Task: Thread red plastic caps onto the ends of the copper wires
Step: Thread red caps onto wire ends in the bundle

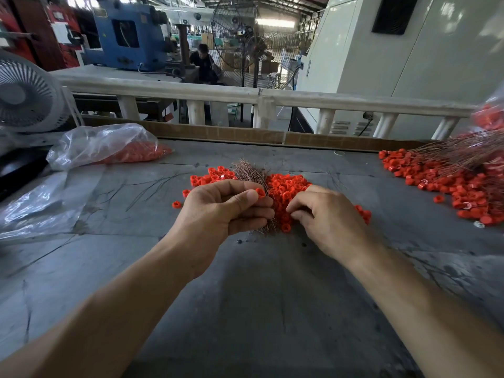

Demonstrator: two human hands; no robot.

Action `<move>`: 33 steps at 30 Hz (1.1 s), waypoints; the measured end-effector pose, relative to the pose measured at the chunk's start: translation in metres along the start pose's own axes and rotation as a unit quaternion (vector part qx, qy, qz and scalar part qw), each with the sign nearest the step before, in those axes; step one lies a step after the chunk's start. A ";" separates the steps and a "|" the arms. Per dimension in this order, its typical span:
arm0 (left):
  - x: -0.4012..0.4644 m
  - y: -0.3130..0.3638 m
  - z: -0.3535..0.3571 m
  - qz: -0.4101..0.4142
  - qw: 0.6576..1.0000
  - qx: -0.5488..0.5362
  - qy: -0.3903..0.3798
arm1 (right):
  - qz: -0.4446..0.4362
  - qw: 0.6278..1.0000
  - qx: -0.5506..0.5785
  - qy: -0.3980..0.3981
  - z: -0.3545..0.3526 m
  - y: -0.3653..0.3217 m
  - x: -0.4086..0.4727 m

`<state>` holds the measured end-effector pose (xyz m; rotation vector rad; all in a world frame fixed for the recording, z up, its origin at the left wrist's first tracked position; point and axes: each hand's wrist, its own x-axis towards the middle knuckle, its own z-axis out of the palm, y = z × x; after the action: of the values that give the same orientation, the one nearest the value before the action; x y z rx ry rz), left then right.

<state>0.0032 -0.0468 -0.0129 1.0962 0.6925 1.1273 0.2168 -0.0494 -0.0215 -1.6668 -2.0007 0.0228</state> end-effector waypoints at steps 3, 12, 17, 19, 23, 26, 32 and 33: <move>0.000 0.001 0.000 0.001 1.000 0.001 0.000 | 0.008 0.999 0.027 0.030 0.001 0.002 0.000; -0.002 0.001 0.004 -0.009 1.000 0.000 -0.003 | 0.111 0.861 0.494 0.051 -0.008 -0.010 -0.006; -0.002 0.001 0.004 -0.010 1.000 0.004 -0.001 | 0.097 0.809 0.580 0.026 -0.009 -0.019 -0.007; -0.003 0.001 0.004 -0.010 1.000 0.006 -0.002 | 0.085 0.814 0.575 0.023 -0.009 -0.021 -0.008; -0.003 0.001 0.003 -0.008 1.000 0.008 -0.004 | 0.067 0.843 0.532 0.038 -0.009 -0.024 -0.010; -0.004 0.002 0.004 -0.004 1.000 0.007 -0.004 | 0.055 0.858 0.508 0.060 -0.010 -0.027 -0.011; -0.004 0.001 0.006 0.011 1.000 0.024 -0.004 | 0.027 0.904 0.412 0.112 -0.009 -0.036 -0.015; -0.005 0.001 0.006 0.016 0.999 0.029 -0.007 | 0.024 0.912 0.393 0.117 -0.010 -0.038 -0.016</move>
<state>0.0070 -0.0534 -0.0102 1.1673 0.7030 1.1328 0.1875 -0.0762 -0.0065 -1.1180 -1.4695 0.5477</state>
